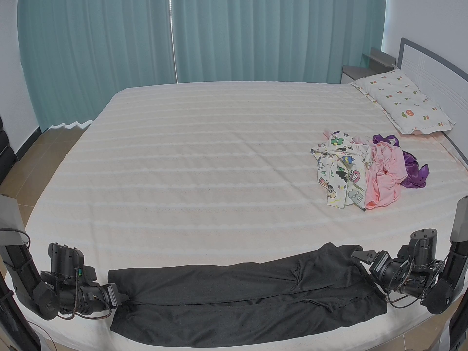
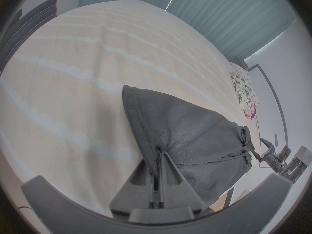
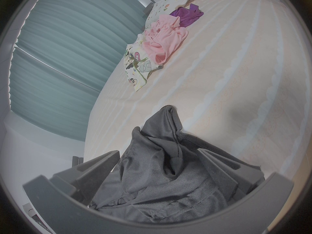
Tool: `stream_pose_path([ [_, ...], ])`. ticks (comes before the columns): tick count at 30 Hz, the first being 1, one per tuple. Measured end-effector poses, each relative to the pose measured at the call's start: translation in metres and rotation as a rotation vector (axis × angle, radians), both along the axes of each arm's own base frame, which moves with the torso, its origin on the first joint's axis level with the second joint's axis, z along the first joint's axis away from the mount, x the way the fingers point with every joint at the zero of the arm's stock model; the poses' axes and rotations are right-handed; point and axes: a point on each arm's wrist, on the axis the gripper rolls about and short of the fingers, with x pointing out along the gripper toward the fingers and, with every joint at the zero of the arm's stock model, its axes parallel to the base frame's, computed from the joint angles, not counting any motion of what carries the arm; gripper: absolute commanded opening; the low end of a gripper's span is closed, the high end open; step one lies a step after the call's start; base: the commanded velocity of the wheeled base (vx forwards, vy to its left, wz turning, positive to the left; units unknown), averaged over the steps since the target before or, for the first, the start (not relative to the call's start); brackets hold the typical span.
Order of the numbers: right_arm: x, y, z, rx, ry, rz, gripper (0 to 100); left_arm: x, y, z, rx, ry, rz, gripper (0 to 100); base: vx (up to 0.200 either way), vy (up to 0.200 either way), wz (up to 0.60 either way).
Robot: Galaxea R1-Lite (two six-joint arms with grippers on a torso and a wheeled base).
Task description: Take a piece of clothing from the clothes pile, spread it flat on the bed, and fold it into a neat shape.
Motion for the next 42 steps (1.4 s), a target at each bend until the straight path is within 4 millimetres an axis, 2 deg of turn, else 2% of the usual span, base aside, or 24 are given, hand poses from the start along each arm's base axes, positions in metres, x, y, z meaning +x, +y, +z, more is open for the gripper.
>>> stream_pose_path([
  [14,0.000,-0.001,0.000,0.001,0.001,-0.001,100,-0.009,0.031,0.024,-0.062,-0.094,0.145,0,0.000,0.000,0.00],
  [21,0.000,-0.001,0.000,0.002,0.000,-0.003,100,-0.017,0.034,0.032,-0.091,-0.081,0.177,0,0.000,0.000,0.00],
  [27,0.000,0.000,0.000,0.002,0.001,-0.002,100,-0.013,0.022,0.039,-0.148,-0.082,0.186,0,0.000,0.000,0.00],
  [42,0.000,0.000,0.000,0.003,-0.002,0.000,100,-0.014,-0.032,0.052,-0.123,-0.041,0.135,0,0.000,-0.200,0.00],
])
